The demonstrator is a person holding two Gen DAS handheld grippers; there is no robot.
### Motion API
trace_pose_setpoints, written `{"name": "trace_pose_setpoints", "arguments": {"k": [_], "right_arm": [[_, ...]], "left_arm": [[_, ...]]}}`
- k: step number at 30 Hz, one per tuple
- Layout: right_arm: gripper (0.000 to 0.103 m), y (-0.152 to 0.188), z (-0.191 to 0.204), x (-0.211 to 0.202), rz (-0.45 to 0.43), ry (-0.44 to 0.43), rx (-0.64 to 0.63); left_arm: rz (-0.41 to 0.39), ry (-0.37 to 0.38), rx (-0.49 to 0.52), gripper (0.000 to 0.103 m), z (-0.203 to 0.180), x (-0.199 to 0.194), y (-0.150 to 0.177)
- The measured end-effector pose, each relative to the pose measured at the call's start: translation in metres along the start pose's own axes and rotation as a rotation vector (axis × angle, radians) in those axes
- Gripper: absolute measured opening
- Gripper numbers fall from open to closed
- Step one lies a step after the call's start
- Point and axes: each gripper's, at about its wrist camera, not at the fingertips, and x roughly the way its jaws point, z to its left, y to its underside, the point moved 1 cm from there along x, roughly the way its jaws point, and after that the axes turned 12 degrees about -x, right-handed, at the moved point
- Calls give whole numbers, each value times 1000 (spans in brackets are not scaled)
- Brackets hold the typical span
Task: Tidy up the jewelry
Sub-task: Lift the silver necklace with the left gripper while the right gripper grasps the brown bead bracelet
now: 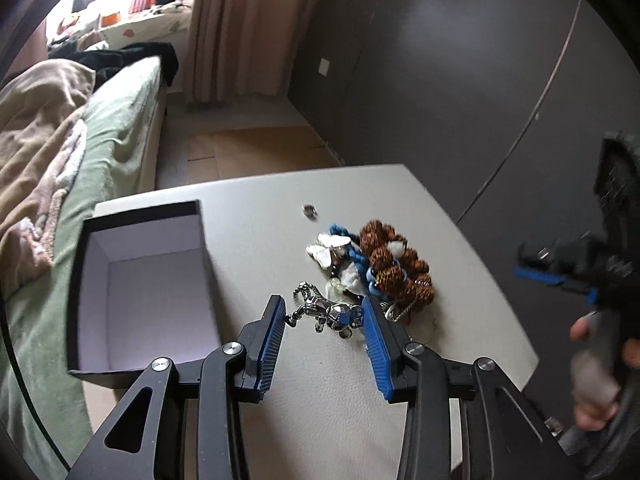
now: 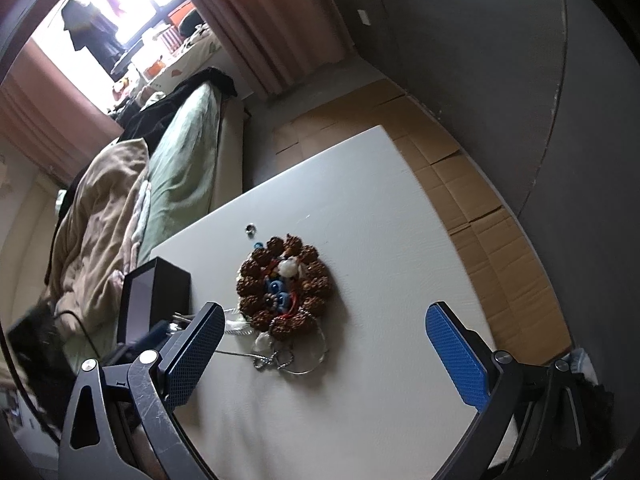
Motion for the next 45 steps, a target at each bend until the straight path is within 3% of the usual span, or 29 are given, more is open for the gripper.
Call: {"name": "trace_pose_setpoints", "arguments": {"k": [7, 12, 15, 25, 29, 32, 37, 45], "right_arm": [[91, 1, 12, 9, 9, -22, -17], [65, -1, 17, 24, 32, -60, -19], [57, -3, 22, 38, 54, -77, -29], [53, -9, 57, 74, 80, -79, -112], [32, -8, 60, 82, 104, -21, -135], [22, -11, 51, 79, 94, -67, -85], [22, -13, 33, 65, 60, -185, 0], [22, -16, 16, 37, -13, -278, 89]], "left_arm": [[-48, 1, -40, 41, 16, -20, -6], [-110, 16, -71, 41, 24, -41, -11], [-146, 20, -91, 41, 30, -53, -15], [-236, 27, -161, 40, 48, -86, -27], [-257, 33, -160, 40, 48, -96, -28], [-261, 27, -161, 40, 47, -99, -30], [-262, 18, -166, 40, 43, -105, -32], [-306, -15, -138, 40, 28, -138, -40]]}}
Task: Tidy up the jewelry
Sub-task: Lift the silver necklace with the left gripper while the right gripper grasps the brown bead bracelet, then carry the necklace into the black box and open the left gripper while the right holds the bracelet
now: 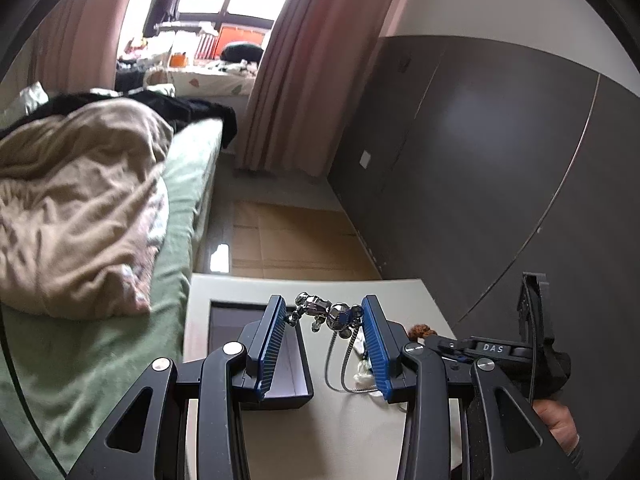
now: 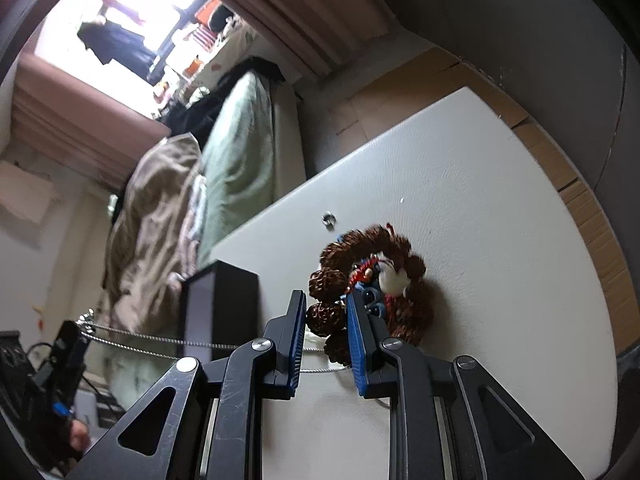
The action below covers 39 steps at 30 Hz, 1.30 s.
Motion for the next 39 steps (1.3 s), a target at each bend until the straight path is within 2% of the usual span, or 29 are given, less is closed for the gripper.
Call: {"name": "trace_pose_setpoints", "arguments": {"k": [9, 19, 27, 39], "right_arm": [[22, -4, -11, -19, -65, -85, 91], [22, -4, -6, -30, -100, -43, 81], [22, -7, 0, -36, -125, -125, 74], [22, -3, 16, -43, -139, -172, 50]], "left_arm": [[-118, -35, 69, 40, -26, -55, -41], [-206, -54, 150, 40, -58, -91, -70], [-240, -80, 190, 40, -68, -97, -86], [-276, -133, 160, 40, -42, -89, -115]]}}
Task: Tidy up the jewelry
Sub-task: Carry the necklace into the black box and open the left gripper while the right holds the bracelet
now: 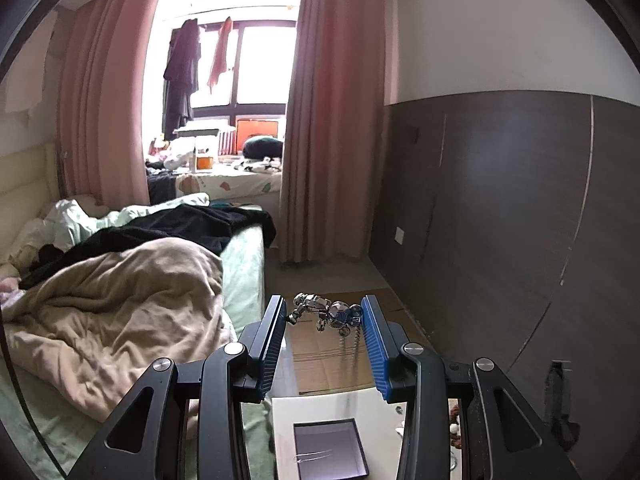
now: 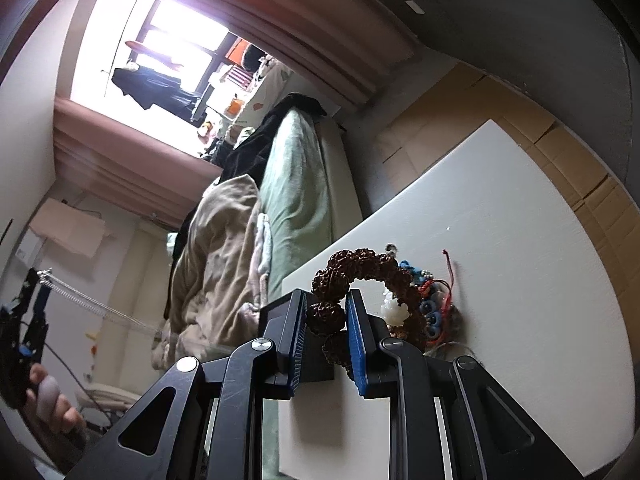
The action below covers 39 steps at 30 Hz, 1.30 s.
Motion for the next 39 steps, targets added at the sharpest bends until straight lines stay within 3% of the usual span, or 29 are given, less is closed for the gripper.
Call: {"name": "trace_pose_setpoints", "arguments": {"k": [18, 35, 39], "right_arm": [[22, 3, 1, -18, -37, 10, -3], [22, 9, 17, -17, -51, -30, -52], [22, 12, 22, -14, -42, -25, -68]], "left_arm": [[59, 26, -21, 40, 10, 37, 29], [98, 3, -177, 40, 42, 61, 95], [147, 3, -187, 40, 50, 80, 110]]}}
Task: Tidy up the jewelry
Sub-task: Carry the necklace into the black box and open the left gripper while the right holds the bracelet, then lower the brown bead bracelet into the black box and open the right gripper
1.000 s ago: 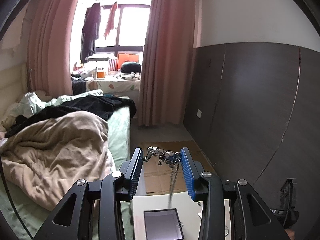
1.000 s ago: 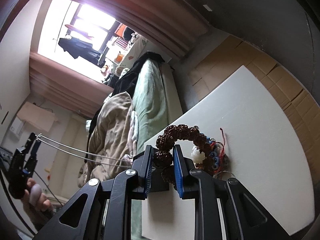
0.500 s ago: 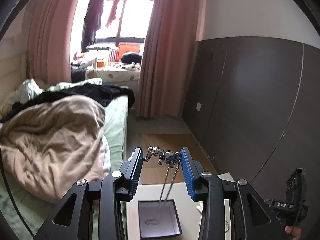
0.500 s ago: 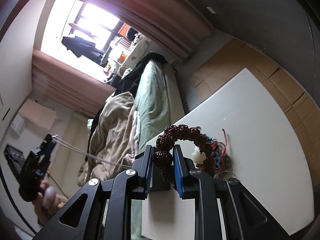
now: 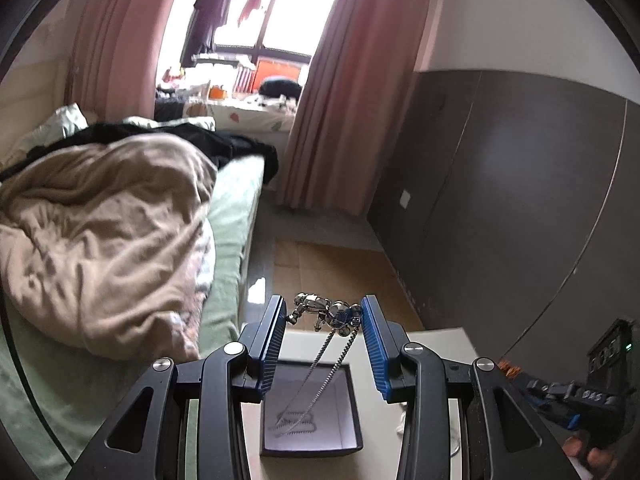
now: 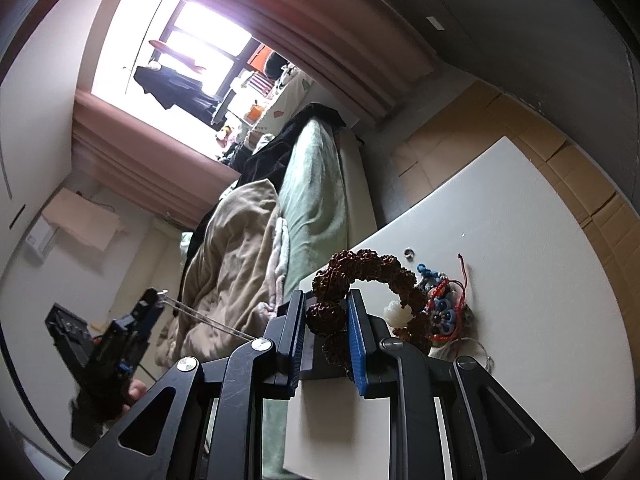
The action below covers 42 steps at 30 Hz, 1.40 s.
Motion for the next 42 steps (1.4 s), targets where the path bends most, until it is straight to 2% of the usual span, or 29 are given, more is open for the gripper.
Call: {"name": "trace_pose_setpoints", "arguments": {"k": [12, 20, 21, 23, 24, 25, 29, 35, 42], "right_arm": [[22, 2, 37, 23, 5, -91, -120], [22, 8, 53, 46, 31, -102, -147], [22, 8, 53, 48, 31, -103, -144], [22, 10, 56, 55, 35, -111, -142], [22, 10, 58, 58, 39, -113, -148], [22, 11, 64, 64, 46, -116, -163], [22, 13, 82, 79, 65, -126, -210], [22, 13, 108, 109, 106, -114, -283], [22, 28, 119, 150, 146, -27, -370]], "left_arm": [[252, -54, 7, 40, 31, 56, 42], [385, -17, -39, 41, 40, 74, 48], [392, -9, -49, 46, 42, 74, 47], [390, 14, -76, 61, 46, 70, 43], [380, 21, -91, 73, 48, 67, 40], [364, 30, -107, 79, 51, 63, 36], [315, 50, -149, 79, 61, 46, 20], [259, 42, -204, 79, 85, 25, 5], [231, 29, -245, 79, 108, 10, -1]]}}
